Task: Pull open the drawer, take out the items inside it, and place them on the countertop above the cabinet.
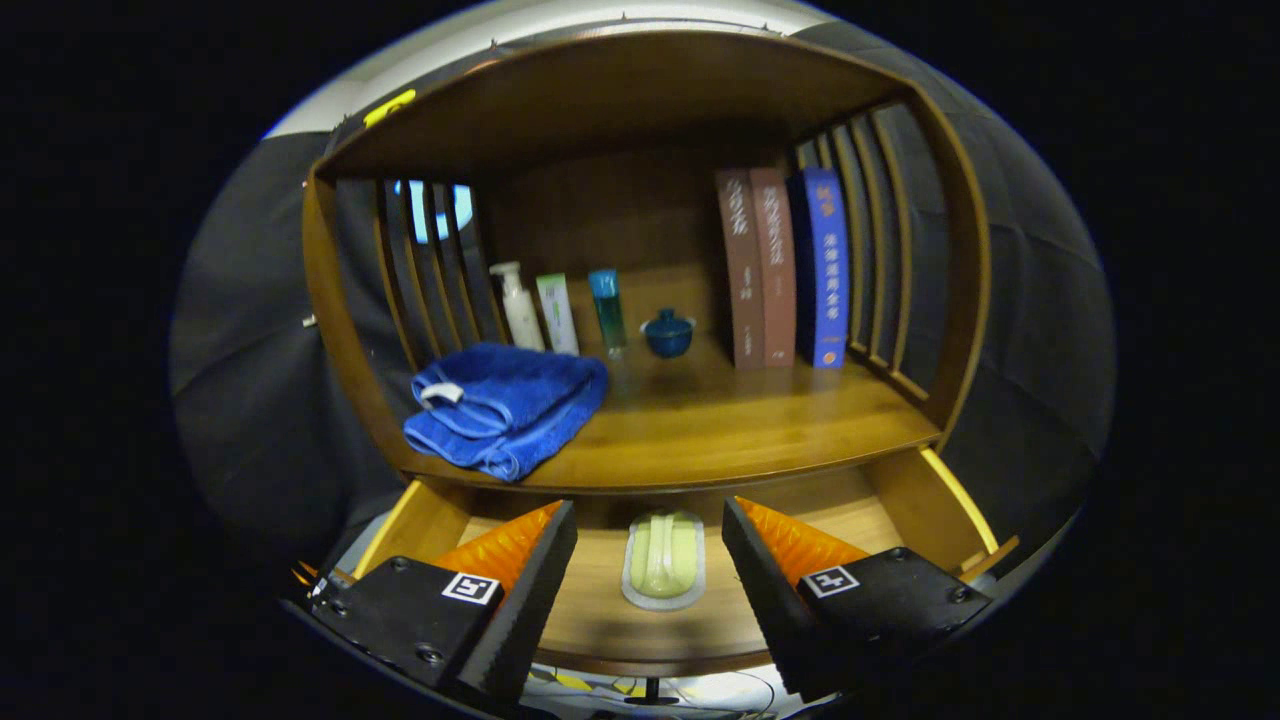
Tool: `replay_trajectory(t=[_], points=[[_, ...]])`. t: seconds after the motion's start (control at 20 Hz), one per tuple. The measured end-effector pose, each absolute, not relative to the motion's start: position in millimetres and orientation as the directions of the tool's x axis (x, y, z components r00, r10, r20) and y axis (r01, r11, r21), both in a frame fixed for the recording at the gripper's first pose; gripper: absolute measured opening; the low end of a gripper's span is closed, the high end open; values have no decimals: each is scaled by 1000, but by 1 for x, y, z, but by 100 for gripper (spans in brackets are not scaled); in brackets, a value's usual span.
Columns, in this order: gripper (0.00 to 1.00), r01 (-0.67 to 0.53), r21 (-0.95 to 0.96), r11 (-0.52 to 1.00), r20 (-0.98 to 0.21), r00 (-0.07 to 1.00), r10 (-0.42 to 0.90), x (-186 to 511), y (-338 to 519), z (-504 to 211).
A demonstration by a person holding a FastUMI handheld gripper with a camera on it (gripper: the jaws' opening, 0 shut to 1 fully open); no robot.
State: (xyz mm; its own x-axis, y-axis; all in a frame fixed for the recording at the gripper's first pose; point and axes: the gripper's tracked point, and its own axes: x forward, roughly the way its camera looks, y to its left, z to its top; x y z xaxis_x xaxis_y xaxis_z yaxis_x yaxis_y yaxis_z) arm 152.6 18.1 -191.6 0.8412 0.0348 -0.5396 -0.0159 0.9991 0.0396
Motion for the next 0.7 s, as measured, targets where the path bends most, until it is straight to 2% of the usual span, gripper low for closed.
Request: replay_trajectory(t=[0.4,0.5,0.7], points=[[94,61,-8,998,-787,616,-44,175,7,-285],[89,59,-29,998,-830,555,-56,170,5,-302],[82,74,-14,997,-839,542,-52,175,7,-313]])
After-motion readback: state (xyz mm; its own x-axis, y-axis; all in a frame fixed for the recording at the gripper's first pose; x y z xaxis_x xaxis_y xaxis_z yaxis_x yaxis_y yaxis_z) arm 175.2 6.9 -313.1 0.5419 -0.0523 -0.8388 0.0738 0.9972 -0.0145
